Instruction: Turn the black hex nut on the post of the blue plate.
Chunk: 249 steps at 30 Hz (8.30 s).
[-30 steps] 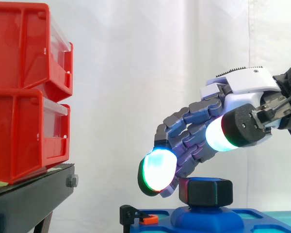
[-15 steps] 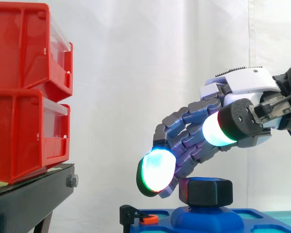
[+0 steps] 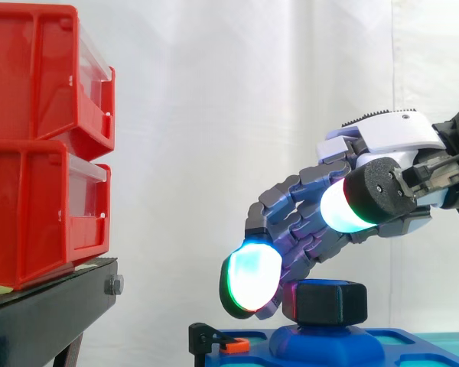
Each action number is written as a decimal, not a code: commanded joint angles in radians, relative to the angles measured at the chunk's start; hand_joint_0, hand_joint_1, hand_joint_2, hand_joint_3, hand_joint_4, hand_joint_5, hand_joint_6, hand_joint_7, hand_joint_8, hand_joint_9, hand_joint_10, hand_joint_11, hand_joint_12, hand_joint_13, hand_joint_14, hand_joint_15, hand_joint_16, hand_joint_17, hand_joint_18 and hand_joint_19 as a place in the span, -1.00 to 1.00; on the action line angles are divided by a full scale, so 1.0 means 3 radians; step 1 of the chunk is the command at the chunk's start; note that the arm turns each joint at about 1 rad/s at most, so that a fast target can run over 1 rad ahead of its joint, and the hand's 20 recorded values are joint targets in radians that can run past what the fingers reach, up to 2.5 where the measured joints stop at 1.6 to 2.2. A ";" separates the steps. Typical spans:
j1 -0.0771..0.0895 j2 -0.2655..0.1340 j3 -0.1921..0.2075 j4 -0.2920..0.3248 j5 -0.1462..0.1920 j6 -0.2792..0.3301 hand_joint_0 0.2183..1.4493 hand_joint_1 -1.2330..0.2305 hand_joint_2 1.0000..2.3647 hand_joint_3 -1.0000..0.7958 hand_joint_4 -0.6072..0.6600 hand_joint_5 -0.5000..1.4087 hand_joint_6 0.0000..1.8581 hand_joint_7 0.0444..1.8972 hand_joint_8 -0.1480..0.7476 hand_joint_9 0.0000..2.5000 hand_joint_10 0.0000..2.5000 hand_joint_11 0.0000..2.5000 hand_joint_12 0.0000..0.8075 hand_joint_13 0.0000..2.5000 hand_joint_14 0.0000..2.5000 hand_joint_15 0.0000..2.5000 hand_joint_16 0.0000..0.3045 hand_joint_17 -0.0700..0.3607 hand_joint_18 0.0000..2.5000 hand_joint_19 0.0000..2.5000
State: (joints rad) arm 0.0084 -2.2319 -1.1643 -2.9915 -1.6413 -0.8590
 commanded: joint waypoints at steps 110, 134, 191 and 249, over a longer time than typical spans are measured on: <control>-0.0125 0.0005 -0.0005 0.0072 -0.0363 -0.0031 -0.63 0.01 -1.00 -0.44 0.53 -0.74 -0.46 -0.12 0.32 -0.77 -1.00 -1.00 0.39 -0.65 -1.00 -0.67 -0.55 0.04 -0.74 -0.74; -0.0228 0.0005 -0.0005 0.0011 -0.0455 -0.0031 -0.63 0.01 -1.00 -0.44 0.55 -0.74 -0.46 -0.13 0.33 -0.76 -1.00 -0.98 0.40 -0.64 -1.00 -0.65 -0.55 0.04 -0.72 -0.73; -0.0437 0.0082 0.0445 -0.0781 -0.0844 -0.0271 -0.61 -0.03 -1.00 -0.44 0.56 -0.74 -0.46 -0.15 0.33 -0.76 -1.00 -0.98 0.40 -0.63 -1.00 -0.65 -0.55 0.03 -0.70 -0.75; -0.0064 0.0005 -0.0077 0.0246 -0.0154 -0.0158 -0.61 0.03 -1.00 -0.44 0.64 -0.74 -0.46 -0.17 0.33 -0.76 -1.00 -0.98 0.39 -0.65 -1.00 -0.64 -0.56 0.02 -0.72 -0.73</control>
State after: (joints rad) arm -0.0091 -2.2304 -1.1871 -2.9147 -1.6861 -0.9066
